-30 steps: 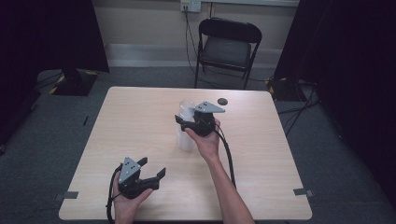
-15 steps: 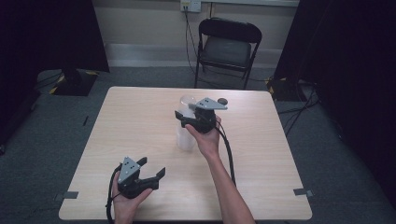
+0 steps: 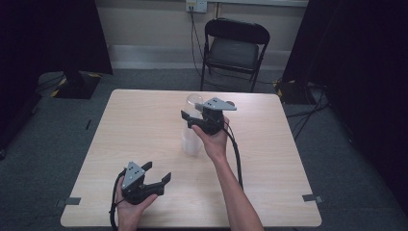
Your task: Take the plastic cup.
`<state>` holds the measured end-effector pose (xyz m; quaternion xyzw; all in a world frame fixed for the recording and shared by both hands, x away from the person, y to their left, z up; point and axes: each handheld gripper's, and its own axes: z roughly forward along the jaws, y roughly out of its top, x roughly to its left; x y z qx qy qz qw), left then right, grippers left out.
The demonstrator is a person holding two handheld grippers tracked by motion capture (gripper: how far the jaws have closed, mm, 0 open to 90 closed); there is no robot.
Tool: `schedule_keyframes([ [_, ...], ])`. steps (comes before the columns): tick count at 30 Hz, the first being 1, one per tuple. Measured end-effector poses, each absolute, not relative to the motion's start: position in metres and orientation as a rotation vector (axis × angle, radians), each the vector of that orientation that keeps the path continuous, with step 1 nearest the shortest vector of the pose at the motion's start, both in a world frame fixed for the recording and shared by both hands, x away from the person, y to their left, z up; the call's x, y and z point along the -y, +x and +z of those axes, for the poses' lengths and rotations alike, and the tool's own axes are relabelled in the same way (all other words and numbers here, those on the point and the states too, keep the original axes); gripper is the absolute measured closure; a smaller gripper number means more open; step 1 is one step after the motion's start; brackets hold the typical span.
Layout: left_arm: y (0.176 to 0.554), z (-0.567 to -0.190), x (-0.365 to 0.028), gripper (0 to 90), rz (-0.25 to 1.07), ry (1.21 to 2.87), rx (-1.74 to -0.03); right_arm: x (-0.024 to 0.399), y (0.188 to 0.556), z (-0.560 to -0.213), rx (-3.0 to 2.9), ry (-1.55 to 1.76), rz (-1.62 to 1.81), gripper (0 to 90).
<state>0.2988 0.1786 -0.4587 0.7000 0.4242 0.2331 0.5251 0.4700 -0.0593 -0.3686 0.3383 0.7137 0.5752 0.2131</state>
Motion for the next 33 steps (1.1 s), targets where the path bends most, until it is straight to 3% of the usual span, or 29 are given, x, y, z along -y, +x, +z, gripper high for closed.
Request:
schedule_keyframes([
  [17,0.3,-0.459,-0.176,20.7,0.558,1.678,-1.019,0.064,0.463,-0.349,-1.922,0.916,1.656,38.9],
  [33,0.301,-0.46,-0.175,28.9,0.576,1.608,-1.032,0.078,0.449,-0.331,-1.864,0.902,1.721,39.6],
])
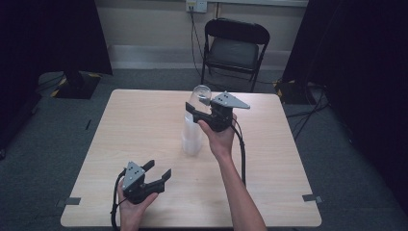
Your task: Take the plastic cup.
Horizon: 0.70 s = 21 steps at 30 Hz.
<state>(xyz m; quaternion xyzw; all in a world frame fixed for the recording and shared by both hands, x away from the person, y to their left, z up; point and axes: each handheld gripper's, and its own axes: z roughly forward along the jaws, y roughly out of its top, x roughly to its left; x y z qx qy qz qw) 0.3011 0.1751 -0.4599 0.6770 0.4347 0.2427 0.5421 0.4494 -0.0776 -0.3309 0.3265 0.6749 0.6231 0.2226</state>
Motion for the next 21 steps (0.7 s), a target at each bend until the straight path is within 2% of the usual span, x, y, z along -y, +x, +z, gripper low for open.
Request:
schedule_keyframes([
  [9,0.302,-0.459,-0.173,30.2,0.57,1.605,-1.02,0.091,0.437,-0.327,-1.819,0.922,1.779,39.8],
  [12,0.303,-0.46,-0.171,27.5,0.542,1.654,-1.003,0.094,0.433,-0.328,-1.821,0.935,1.782,39.8],
  [21,0.304,-0.46,-0.167,24.6,0.496,1.665,-0.962,0.108,0.417,-0.332,-1.81,0.948,1.816,40.5],
])
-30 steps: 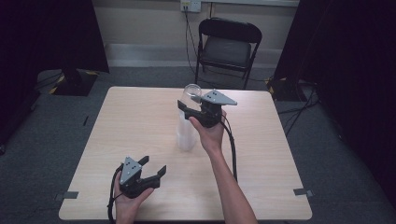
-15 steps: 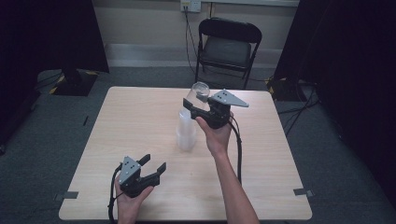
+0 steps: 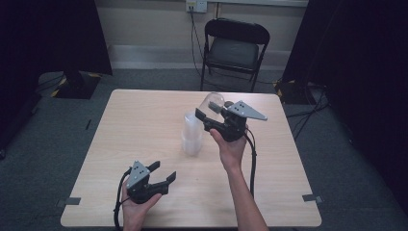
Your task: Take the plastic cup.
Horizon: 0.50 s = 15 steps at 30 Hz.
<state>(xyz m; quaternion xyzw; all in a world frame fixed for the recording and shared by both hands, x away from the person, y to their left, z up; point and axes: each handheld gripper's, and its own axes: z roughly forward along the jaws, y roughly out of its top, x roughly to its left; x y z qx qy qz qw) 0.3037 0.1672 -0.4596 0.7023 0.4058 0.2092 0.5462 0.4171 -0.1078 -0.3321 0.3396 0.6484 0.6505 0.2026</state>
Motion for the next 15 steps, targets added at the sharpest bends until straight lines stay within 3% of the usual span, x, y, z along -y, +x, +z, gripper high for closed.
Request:
schedule_keyframes([
  [6,0.303,-0.458,-0.165,22.5,0.485,1.66,-0.942,0.118,0.406,-0.34,-1.814,0.995,1.854,40.6],
  [15,0.3,-0.458,-0.16,30.1,0.504,1.629,-0.913,0.125,0.389,-0.364,-1.861,1.1,1.889,41.0],
])
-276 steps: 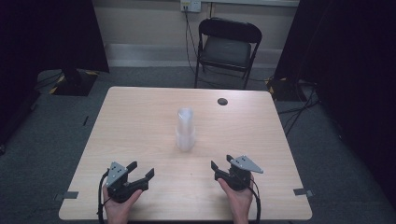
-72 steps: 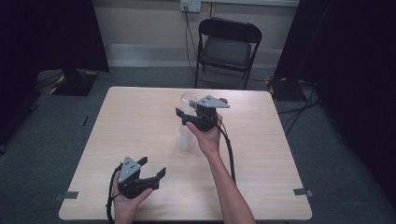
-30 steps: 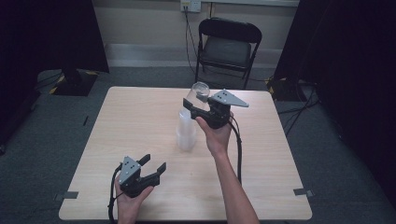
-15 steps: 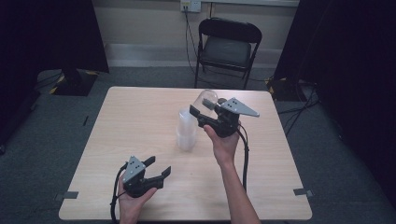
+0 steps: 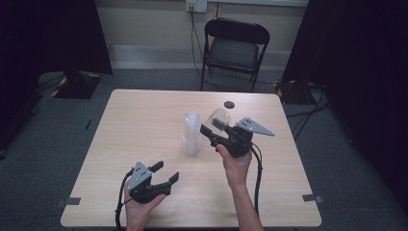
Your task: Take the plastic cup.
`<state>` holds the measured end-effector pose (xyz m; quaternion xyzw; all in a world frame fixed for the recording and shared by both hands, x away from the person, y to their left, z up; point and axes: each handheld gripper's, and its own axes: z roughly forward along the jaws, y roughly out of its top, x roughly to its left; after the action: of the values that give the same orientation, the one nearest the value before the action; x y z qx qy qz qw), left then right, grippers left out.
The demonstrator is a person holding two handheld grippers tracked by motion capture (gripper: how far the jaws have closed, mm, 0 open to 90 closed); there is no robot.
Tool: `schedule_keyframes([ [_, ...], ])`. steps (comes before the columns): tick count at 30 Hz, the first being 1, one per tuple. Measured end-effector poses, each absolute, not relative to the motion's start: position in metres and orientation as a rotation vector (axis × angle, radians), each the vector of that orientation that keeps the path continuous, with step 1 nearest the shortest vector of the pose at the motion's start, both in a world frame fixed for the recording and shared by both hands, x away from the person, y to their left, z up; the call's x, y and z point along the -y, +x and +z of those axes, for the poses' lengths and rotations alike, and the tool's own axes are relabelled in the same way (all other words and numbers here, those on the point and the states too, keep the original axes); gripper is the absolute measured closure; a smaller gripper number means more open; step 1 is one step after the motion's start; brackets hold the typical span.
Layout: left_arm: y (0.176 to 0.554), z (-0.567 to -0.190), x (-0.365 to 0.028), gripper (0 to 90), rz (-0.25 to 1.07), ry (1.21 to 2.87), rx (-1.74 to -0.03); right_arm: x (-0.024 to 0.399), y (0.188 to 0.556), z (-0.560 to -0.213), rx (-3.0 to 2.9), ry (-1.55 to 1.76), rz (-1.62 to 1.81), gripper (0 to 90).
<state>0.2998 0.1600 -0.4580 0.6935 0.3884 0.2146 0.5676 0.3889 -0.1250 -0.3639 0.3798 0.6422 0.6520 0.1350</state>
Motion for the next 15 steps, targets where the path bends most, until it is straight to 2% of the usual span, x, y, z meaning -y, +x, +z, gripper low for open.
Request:
schedule_keyframes([
  [4,0.3,-0.458,-0.157,30.4,0.507,1.627,-0.892,0.127,0.383,-0.376,-1.87,1.149,1.93,41.4],
  [8,0.303,-0.461,-0.154,30.1,0.441,1.628,-0.9,0.127,0.378,-0.388,-1.891,1.187,1.944,41.7],
  [10,0.304,-0.461,-0.154,35.3,0.416,1.635,-0.878,0.126,0.376,-0.394,-1.895,1.201,1.951,41.7],
  [15,0.304,-0.461,-0.152,37.6,0.411,1.617,-0.857,0.126,0.371,-0.407,-1.897,1.242,1.975,41.8],
])
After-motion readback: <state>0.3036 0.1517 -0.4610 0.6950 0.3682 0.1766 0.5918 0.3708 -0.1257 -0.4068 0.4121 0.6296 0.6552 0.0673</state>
